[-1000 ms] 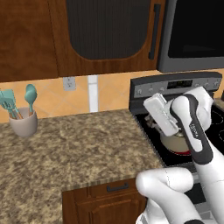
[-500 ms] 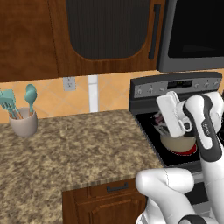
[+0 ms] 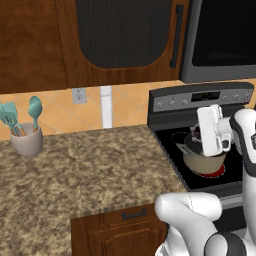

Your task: Put the avocado and mushroom in the pot. Retrieve the spatula and lightly stir the vegetables in the pot.

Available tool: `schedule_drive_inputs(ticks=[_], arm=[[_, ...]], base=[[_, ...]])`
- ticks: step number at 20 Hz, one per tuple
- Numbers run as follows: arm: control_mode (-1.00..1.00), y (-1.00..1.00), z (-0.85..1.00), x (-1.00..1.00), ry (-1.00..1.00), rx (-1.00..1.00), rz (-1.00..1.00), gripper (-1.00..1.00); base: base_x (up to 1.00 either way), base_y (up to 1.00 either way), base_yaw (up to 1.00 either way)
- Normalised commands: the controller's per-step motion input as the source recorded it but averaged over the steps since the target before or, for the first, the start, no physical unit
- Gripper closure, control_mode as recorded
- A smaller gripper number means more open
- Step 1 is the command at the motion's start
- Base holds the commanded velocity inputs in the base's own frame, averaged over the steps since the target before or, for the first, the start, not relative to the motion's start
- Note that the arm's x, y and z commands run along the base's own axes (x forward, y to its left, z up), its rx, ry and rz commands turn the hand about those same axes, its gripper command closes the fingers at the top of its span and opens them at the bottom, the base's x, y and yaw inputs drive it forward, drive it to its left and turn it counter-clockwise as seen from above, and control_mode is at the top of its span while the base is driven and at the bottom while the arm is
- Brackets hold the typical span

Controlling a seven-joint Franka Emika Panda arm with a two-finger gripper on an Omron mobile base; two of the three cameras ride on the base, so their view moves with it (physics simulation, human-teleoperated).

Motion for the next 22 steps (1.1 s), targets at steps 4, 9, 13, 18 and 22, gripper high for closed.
schedule_drive_inputs(ticks=[4, 9, 13, 18, 22], arm=[[-1.0, -0.55, 0.0, 0.0, 0.09, 0.2, -0.04, 1.0], [-1.0, -0.44, 0.0, 0.0, 0.05, 0.26, 0.0, 1.0], [-1.0, -0.23, 0.0, 0.0, 0.06, 0.2, 0.0, 1.0], [-1.0, -0.01, 0.0, 0.14, 0.22, 0.01, 0.0, 1.0], [-1.0, -0.02, 0.0, 0.24, 0.27, 0.1, 0.0, 1.0]], base=[[0.0, 0.0, 0.0], [0.0, 0.0, 0.0], [0.0, 0.0, 0.0], [0.0, 0.0, 0.0], [0.0, 0.0, 0.0]])
